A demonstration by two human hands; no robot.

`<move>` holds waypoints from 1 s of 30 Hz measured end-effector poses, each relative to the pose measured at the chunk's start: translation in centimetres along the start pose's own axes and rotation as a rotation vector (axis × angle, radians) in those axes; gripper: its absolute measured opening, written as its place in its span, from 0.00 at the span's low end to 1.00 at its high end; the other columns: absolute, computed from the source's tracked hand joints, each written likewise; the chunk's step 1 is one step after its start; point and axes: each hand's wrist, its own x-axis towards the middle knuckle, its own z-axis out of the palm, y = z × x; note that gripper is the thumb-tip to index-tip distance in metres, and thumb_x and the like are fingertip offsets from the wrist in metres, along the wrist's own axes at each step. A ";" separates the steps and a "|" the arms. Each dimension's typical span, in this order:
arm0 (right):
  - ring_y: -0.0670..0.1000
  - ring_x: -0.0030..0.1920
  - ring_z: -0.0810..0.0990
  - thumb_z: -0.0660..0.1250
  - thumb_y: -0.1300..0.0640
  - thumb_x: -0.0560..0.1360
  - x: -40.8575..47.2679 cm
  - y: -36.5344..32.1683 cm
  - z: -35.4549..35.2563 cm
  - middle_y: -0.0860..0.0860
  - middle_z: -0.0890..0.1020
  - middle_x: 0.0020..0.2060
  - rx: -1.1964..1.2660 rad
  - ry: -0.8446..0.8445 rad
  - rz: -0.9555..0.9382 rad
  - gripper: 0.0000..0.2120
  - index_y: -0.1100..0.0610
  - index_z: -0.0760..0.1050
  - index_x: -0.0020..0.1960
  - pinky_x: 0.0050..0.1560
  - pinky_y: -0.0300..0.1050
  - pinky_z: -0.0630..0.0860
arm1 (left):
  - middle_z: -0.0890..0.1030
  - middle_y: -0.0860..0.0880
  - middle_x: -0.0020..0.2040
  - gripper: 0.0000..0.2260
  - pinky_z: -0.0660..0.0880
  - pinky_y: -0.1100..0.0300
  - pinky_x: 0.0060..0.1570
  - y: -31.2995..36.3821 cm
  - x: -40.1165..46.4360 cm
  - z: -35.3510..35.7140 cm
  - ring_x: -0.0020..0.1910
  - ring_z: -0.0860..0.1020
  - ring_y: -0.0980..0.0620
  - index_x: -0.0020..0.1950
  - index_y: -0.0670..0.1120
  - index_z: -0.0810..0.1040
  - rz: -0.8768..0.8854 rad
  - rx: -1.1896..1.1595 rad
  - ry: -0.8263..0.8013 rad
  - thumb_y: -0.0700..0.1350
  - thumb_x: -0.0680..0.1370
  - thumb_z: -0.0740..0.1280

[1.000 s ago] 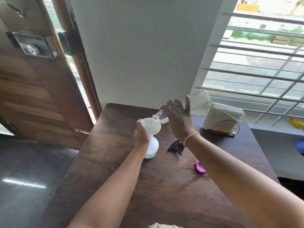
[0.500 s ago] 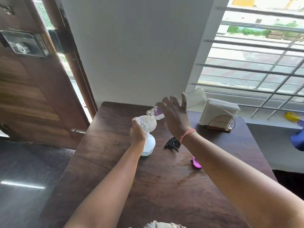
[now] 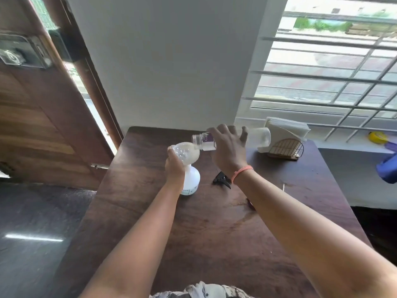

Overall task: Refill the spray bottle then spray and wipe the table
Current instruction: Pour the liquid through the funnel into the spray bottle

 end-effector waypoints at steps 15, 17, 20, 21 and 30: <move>0.54 0.53 0.78 0.77 0.59 0.67 -8.1 2.5 5.5 0.55 0.76 0.57 0.953 -0.005 0.661 0.30 0.53 0.64 0.63 0.58 0.50 0.75 | 0.72 0.46 0.33 0.24 0.61 0.63 0.25 0.1 0.2 -1.4 0.24 0.64 0.54 0.53 0.45 0.76 -0.029 0.095 -0.127 0.62 0.81 0.51; 0.53 0.54 0.77 0.77 0.60 0.67 -8.8 2.6 6.2 0.55 0.76 0.57 0.966 0.002 0.662 0.32 0.53 0.63 0.63 0.59 0.49 0.74 | 0.74 0.45 0.35 0.24 0.62 0.63 0.26 0.2 0.1 -1.6 0.26 0.66 0.54 0.51 0.46 0.76 -0.011 0.112 -0.148 0.62 0.82 0.50; 0.52 0.54 0.77 0.78 0.61 0.66 -9.0 2.5 6.6 0.54 0.77 0.56 0.973 0.005 0.628 0.32 0.54 0.63 0.63 0.55 0.42 0.73 | 0.76 0.45 0.37 0.23 0.64 0.63 0.27 0.5 -0.1 -1.7 0.28 0.69 0.53 0.53 0.46 0.76 -0.008 0.145 -0.150 0.62 0.82 0.50; 0.52 0.54 0.77 0.78 0.60 0.66 -9.0 2.4 6.7 0.54 0.77 0.56 0.980 0.003 0.621 0.32 0.54 0.63 0.63 0.54 0.41 0.72 | 0.76 0.45 0.38 0.23 0.64 0.62 0.27 0.7 -0.2 -1.7 0.28 0.69 0.53 0.54 0.46 0.76 -0.010 0.150 -0.148 0.62 0.82 0.51; 0.49 0.53 0.76 0.77 0.59 0.64 -11.2 3.5 8.3 0.52 0.75 0.55 0.911 -0.189 0.634 0.29 0.55 0.69 0.62 0.53 0.41 0.72 | 0.75 0.44 0.36 0.20 0.63 0.61 0.28 2.2 -0.2 -1.4 0.27 0.66 0.52 0.49 0.48 0.76 -0.024 0.116 -0.144 0.60 0.82 0.52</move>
